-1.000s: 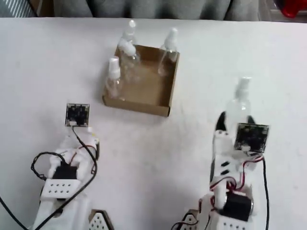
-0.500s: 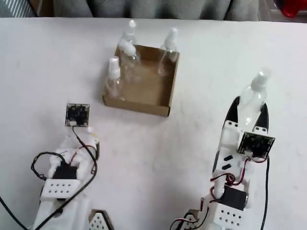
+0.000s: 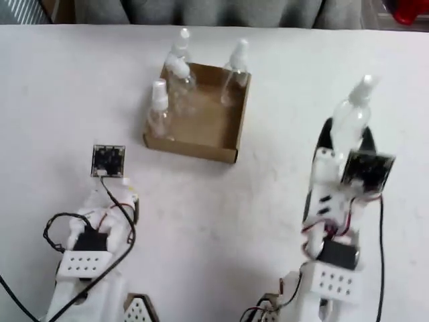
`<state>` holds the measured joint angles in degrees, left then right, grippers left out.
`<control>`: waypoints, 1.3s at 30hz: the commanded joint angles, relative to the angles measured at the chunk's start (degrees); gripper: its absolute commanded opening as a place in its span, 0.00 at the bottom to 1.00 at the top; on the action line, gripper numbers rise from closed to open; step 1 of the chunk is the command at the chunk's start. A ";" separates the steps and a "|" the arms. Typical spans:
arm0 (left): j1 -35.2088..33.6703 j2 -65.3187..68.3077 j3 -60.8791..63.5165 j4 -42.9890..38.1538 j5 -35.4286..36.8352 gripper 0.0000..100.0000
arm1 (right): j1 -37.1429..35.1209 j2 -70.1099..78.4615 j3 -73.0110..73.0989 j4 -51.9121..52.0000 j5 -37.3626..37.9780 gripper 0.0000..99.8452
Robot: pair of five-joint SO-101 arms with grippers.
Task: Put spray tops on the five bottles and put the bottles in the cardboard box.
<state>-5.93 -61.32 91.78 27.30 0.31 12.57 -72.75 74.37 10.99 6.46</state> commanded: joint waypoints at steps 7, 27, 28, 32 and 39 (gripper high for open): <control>-0.66 -0.48 -2.55 0.18 -0.53 0.02 | 6.55 30.73 -15.74 -18.24 -0.44 0.01; -0.48 -0.48 0.18 -6.33 -0.53 0.02 | 9.19 83.12 -21.45 -70.99 -1.85 0.01; -0.48 -0.48 0.18 -6.33 -0.53 0.02 | 9.27 85.49 -22.95 -71.43 -4.04 0.01; -0.31 -0.48 0.18 -6.33 -0.53 0.02 | 10.42 92.62 -28.75 -71.96 -10.90 0.01; -0.13 -0.48 0.18 -6.42 -0.53 0.02 | 9.89 98.59 -32.70 -71.96 -9.32 0.01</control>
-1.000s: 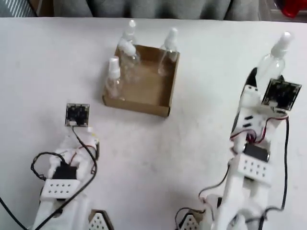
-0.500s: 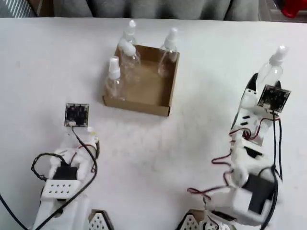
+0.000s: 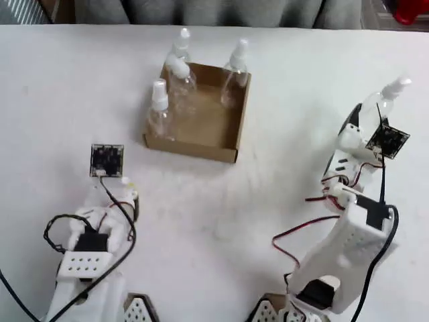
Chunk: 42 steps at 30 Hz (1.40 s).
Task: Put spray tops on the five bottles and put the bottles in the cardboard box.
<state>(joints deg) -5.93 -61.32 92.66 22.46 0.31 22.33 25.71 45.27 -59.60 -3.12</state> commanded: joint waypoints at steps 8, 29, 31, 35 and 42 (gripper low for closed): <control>-0.13 -0.48 -0.79 -1.58 -0.53 0.02 | 0.22 6.64 -8.00 -1.36 2.73 0.01; -0.22 -0.13 -0.62 -3.52 -0.53 0.02 | -0.84 10.86 -5.19 -4.53 6.95 0.23; -0.22 -0.13 -0.62 -3.52 -0.53 0.02 | -1.10 10.77 -4.66 -4.53 6.68 0.28; -0.31 -0.13 -0.62 -3.52 -0.53 0.02 | -1.71 11.12 -4.66 -4.35 6.68 0.30; -0.40 -0.13 -0.62 -3.52 -0.53 0.02 | -1.71 10.86 -4.66 -4.44 6.68 0.30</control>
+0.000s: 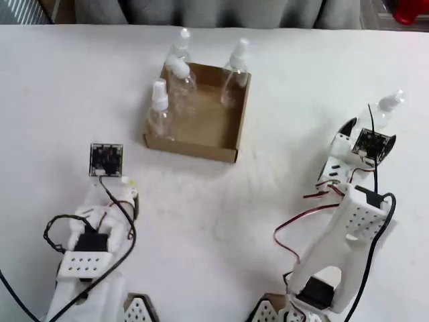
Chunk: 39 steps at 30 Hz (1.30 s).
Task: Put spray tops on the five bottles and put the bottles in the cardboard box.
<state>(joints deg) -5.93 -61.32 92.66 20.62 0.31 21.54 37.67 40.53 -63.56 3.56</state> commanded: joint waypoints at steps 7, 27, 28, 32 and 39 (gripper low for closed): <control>-0.48 -0.13 -0.62 -1.67 -0.53 0.02 | -0.66 -1.45 0.18 -0.57 0.00 0.30; -0.48 -0.13 -0.62 -1.67 -0.53 0.02 | -1.45 -15.52 12.57 -0.57 0.00 0.30; -0.48 -0.13 -0.62 -1.67 -0.53 0.02 | -1.45 -15.52 12.57 -0.57 -0.09 0.30; -0.48 -0.13 -0.62 -1.67 -0.53 0.02 | -1.45 -15.69 12.31 -1.54 -3.34 0.30; -0.22 -0.13 -0.62 -1.67 -0.53 0.02 | -1.36 -15.43 11.34 -2.68 -5.36 0.30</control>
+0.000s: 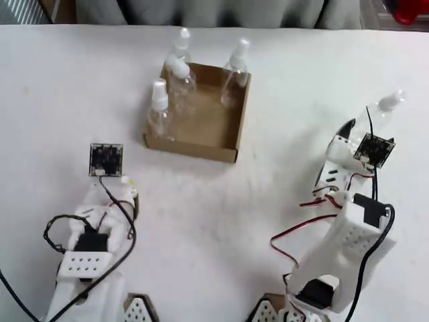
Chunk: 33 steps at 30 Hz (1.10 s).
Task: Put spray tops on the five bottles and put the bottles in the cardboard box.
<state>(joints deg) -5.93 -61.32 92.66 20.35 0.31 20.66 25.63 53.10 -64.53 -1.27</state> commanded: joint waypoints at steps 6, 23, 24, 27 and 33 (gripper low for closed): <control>-0.13 -0.13 -0.62 -1.41 -0.53 0.02 | -0.48 -4.00 -1.41 -2.24 -0.53 0.30; -0.13 -0.13 -0.70 -1.49 -0.53 0.02 | 2.95 1.01 -9.32 -4.97 -0.35 0.30; -0.13 -0.13 -0.70 -1.49 -0.53 0.02 | 2.95 2.24 -10.64 -4.35 -0.35 0.30; -0.13 -0.13 -0.70 -1.49 -0.53 0.02 | 2.95 5.85 -13.80 -3.91 -0.35 0.30; -0.13 -0.13 -0.79 -1.49 -0.53 0.02 | 2.77 9.19 -15.74 -4.18 -0.35 0.30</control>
<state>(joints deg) -5.93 -61.32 92.66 20.35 0.31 23.21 35.30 39.82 -68.57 -1.36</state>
